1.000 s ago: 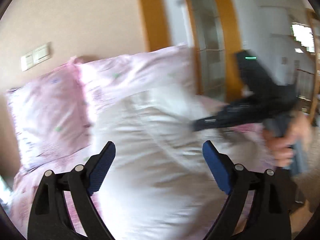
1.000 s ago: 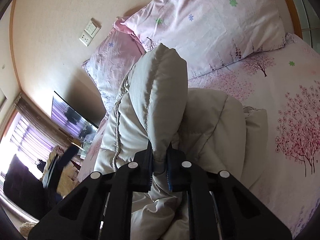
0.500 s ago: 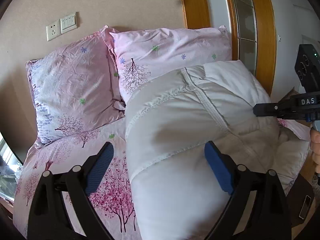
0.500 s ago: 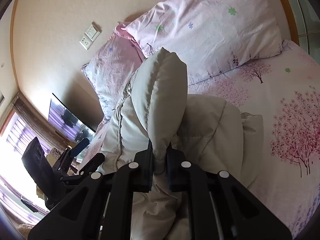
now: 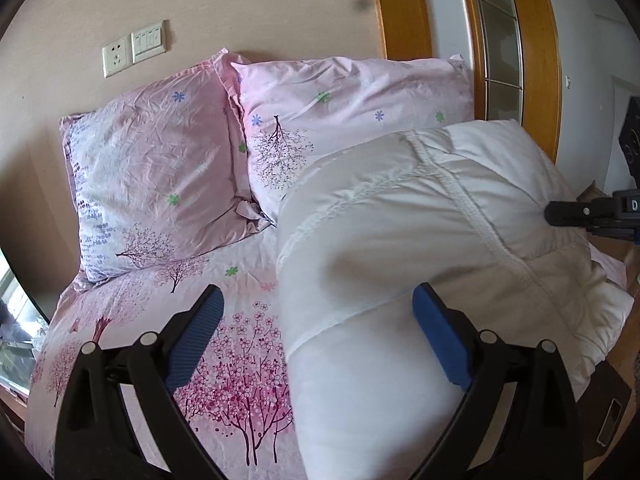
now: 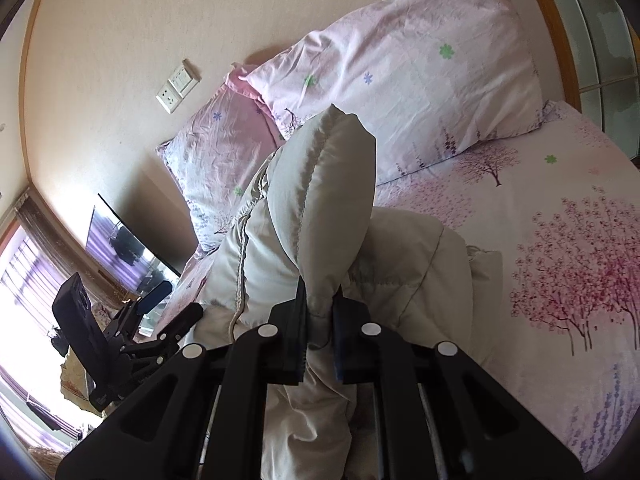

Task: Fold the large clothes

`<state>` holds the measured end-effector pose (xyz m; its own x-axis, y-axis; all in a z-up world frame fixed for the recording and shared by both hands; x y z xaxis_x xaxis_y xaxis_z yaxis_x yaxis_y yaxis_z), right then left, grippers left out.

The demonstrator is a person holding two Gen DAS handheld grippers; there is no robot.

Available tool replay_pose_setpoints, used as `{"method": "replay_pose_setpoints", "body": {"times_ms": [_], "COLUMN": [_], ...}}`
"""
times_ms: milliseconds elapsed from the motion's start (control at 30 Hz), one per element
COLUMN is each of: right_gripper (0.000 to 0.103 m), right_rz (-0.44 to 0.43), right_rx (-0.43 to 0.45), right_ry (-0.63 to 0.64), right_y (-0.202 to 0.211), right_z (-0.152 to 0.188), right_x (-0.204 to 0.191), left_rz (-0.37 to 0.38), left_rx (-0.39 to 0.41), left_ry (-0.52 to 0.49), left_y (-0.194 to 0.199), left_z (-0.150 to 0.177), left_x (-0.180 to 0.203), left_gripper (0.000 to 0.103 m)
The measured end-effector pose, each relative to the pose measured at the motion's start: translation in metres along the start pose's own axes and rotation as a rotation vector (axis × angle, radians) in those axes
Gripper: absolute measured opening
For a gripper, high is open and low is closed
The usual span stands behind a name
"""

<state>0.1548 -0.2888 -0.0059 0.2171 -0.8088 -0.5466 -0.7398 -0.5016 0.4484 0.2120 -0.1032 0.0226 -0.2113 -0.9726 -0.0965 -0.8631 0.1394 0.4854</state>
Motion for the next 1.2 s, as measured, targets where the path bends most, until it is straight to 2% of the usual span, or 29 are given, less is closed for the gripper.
{"method": "replay_pose_setpoints", "body": {"times_ms": [200, 467, 700, 900, 1200], "right_gripper": [0.010, 0.010, 0.011, 0.012, 0.018], "right_rz": [0.034, 0.084, 0.061, -0.001, -0.010], "right_rx": [0.025, 0.026, -0.028, -0.067, -0.037], "right_ry": [-0.030, -0.080, -0.201, -0.317, -0.378], "right_y": [0.014, 0.014, -0.008, -0.024, -0.027], "right_z": [0.000, 0.010, 0.028, 0.039, 0.050], "right_x": [0.020, 0.051, 0.088, 0.113, 0.126], "left_rz": [-0.008, -0.011, -0.011, 0.003, 0.002], "left_rx": [-0.012, -0.013, -0.017, -0.050, -0.091], "left_ry": [0.039, 0.019, -0.043, -0.067, -0.111], "left_y": [-0.005, -0.009, -0.014, -0.024, -0.044], "left_z": [-0.001, -0.001, 0.004, 0.011, 0.024], "left_x": [-0.012, -0.006, 0.011, 0.021, 0.035], "left_gripper": [0.096, 0.098, 0.099, 0.099, 0.100]}}
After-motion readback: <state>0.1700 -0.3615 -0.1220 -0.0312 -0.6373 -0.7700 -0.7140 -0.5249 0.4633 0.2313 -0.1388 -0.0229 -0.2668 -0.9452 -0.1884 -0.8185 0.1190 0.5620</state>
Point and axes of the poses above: each gripper's, at about its wrist camera, not at the fingertips, and y roughly against the way its jaws point, x to its right, z to its underside, the point moved 9 cm from there along -y, roughly the way its jaws point
